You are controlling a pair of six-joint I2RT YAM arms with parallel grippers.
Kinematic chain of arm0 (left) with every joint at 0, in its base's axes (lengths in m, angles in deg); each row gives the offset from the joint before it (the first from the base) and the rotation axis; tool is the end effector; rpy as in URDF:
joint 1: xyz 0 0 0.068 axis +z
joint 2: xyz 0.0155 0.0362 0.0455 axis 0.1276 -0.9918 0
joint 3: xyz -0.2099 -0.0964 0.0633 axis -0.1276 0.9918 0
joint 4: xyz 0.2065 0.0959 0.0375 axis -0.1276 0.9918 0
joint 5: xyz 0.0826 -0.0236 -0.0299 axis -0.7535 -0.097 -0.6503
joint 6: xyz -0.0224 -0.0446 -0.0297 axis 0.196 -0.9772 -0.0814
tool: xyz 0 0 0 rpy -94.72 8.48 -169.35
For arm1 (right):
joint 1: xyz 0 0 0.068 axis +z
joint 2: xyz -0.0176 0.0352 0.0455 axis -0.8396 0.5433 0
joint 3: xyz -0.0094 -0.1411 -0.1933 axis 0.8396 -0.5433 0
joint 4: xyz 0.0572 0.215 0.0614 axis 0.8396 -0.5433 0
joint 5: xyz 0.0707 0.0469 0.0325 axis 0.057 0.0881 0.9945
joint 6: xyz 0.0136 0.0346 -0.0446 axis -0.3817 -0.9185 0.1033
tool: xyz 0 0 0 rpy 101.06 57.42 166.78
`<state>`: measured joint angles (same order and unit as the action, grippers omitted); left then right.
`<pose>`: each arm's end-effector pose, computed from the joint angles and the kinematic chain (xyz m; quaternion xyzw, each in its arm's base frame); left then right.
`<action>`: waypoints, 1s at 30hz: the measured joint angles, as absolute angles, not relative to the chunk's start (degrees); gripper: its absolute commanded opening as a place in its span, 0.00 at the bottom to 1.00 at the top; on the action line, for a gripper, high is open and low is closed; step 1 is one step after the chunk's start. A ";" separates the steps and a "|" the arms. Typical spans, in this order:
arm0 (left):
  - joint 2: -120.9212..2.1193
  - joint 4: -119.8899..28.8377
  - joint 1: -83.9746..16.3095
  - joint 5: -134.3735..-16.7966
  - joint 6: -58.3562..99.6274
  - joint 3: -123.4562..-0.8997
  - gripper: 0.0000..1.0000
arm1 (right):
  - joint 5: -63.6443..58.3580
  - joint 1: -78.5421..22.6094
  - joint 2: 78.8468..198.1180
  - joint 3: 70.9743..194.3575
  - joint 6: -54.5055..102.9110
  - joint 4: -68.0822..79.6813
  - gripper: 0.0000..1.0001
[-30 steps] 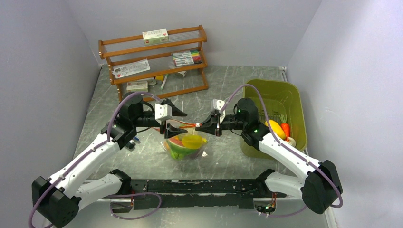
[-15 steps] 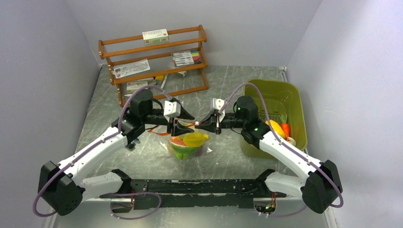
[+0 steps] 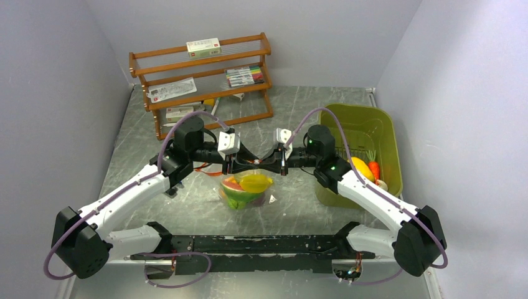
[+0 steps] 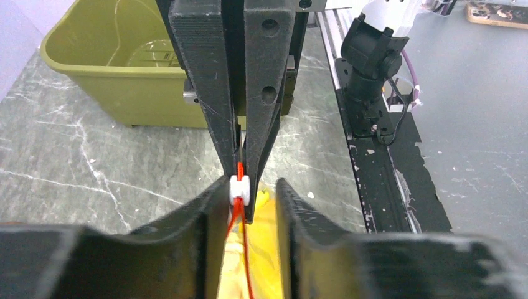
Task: Place the food in the zip-top bag and seal the zipper
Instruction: Zip the zipper food storage bag at the center of the board.
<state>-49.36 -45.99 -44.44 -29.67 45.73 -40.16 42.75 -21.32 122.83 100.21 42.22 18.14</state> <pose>0.1715 -0.1722 0.3028 0.5544 0.5066 -0.4618 0.4719 0.1759 0.1677 0.2793 -0.5360 0.5172 0.4571 0.4860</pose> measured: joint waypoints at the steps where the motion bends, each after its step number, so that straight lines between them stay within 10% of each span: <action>1: -49.36 -46.10 -44.48 -29.72 45.91 -40.20 0.27 | 42.80 -21.32 122.85 100.21 42.22 18.16 0.00; 9: -49.36 -46.19 -44.54 -29.98 46.80 -40.25 0.07 | 42.88 -20.97 122.92 100.32 42.20 18.10 0.00; 30: -48.46 -38.34 -44.83 -33.63 53.91 -42.04 0.07 | 37.75 -20.47 121.72 98.92 40.73 19.74 0.00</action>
